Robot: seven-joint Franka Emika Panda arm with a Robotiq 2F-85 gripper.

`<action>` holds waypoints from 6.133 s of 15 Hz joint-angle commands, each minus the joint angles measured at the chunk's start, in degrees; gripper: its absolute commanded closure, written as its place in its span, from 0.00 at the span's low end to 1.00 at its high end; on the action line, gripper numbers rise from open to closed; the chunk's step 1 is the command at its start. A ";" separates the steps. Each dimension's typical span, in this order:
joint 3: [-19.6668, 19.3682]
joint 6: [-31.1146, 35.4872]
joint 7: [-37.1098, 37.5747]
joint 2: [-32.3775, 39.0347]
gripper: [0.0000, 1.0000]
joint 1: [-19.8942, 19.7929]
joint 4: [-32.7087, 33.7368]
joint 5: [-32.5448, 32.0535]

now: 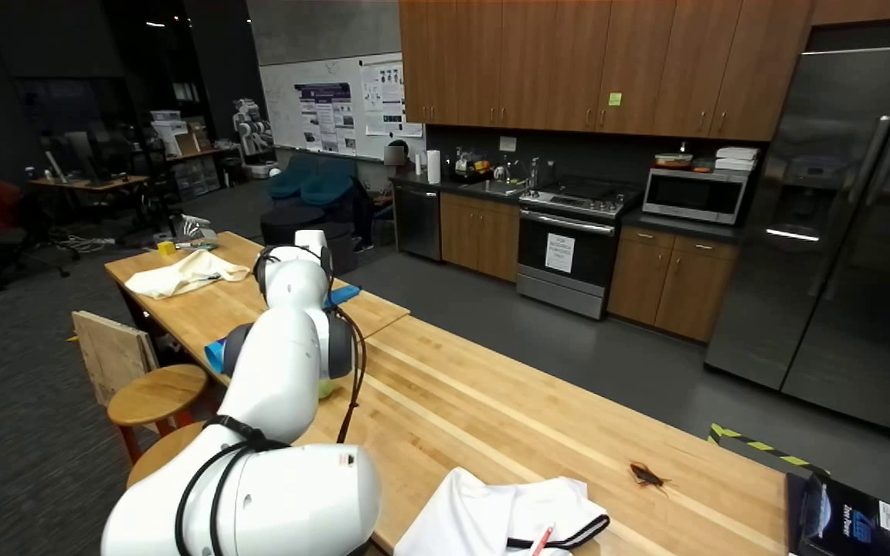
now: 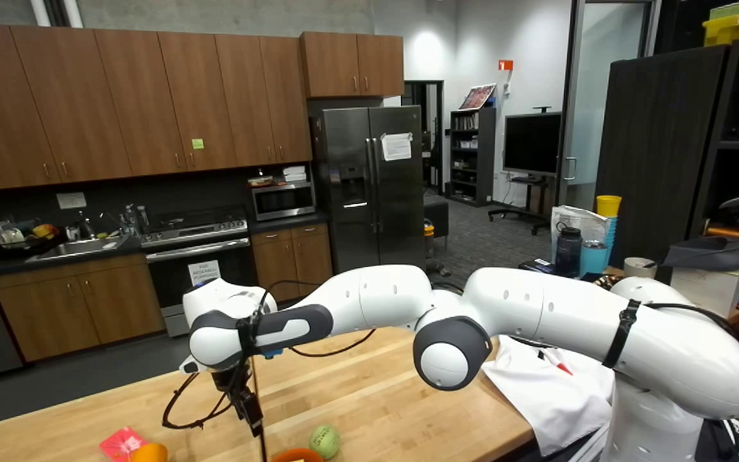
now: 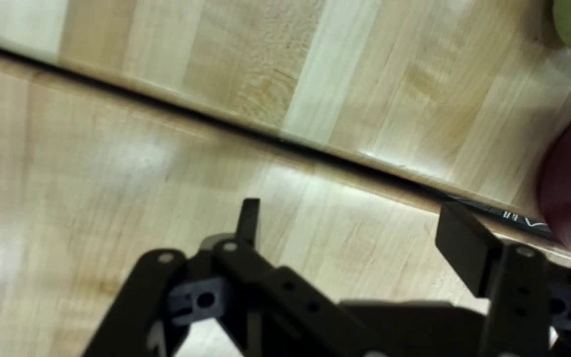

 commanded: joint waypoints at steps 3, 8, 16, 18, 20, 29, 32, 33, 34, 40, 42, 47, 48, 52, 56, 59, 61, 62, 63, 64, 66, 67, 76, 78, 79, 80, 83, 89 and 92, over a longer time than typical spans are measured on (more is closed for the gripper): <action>-1.55 -4.91 -13.17 -6.87 0.00 1.18 -1.97 -3.48; -0.94 -4.53 -27.98 -8.10 0.00 2.39 -2.26 -4.19; -1.13 0.34 -53.34 -3.92 0.00 3.49 1.97 -5.59; -1.19 3.21 -59.48 -2.93 0.00 3.29 2.95 -5.59; -0.27 10.51 -61.49 -5.84 0.00 2.34 -3.09 -5.33; 6.97 22.36 -63.99 -5.33 0.00 -1.58 -4.88 5.10; 9.53 17.86 -68.86 -1.36 0.00 -0.78 2.09 8.49; 10.36 17.06 -70.28 -1.38 0.00 -0.73 2.03 9.41; 11.52 19.53 -71.65 -5.23 0.00 -1.78 -5.46 9.89; 13.38 12.04 -75.37 -0.93 0.00 0.48 1.28 12.74; 14.33 13.46 -75.83 -4.33 0.00 -0.65 -5.82 12.43; 12.88 8.60 -75.32 0.03 0.00 1.65 1.64 12.64; 12.44 8.31 -75.32 0.17 0.00 1.79 1.69 12.28; 8.74 8.58 -74.46 0.72 0.00 2.65 1.90 8.59; 5.78 8.61 -74.35 1.42 0.00 2.71 1.74 5.56; 4.53 13.27 -74.34 -2.14 0.32 1.77 -4.86 3.79; 4.35 14.01 -74.15 -2.45 0.43 1.46 -5.20 3.34; 4.04 14.20 -73.94 -2.43 0.44 1.37 -5.30 2.94; 3.46 11.08 -73.83 1.31 0.48 2.19 2.02 3.26; 3.57 14.22 -73.41 -2.73 0.54 1.19 -5.32 2.96; 3.16 14.54 -72.82 -2.96 0.64 0.93 -5.33 3.17; 3.07 14.68 -72.43 -3.09 0.70 0.78 -5.38 3.22; 2.14 12.64 -69.23 -4.14 0.74 -0.03 -5.70 3.26; 1.69 7.48 -68.32 -0.65 0.69 0.76 1.21 2.87; 1.14 9.09 -67.33 -5.12 0.64 0.22 -6.69 2.60; 0.60 7.34 -66.47 -5.51 0.58 0.36 -6.98 2.12; -1.02 0.91 -64.18 -6.29 0.36 0.93 -7.16 0.44; -2.21 -0.14 -66.67 -4.73 0.01 2.24 -5.24 -2.70; -2.42 0.89 -66.83 -4.41 0.00 2.81 -4.60 -3.56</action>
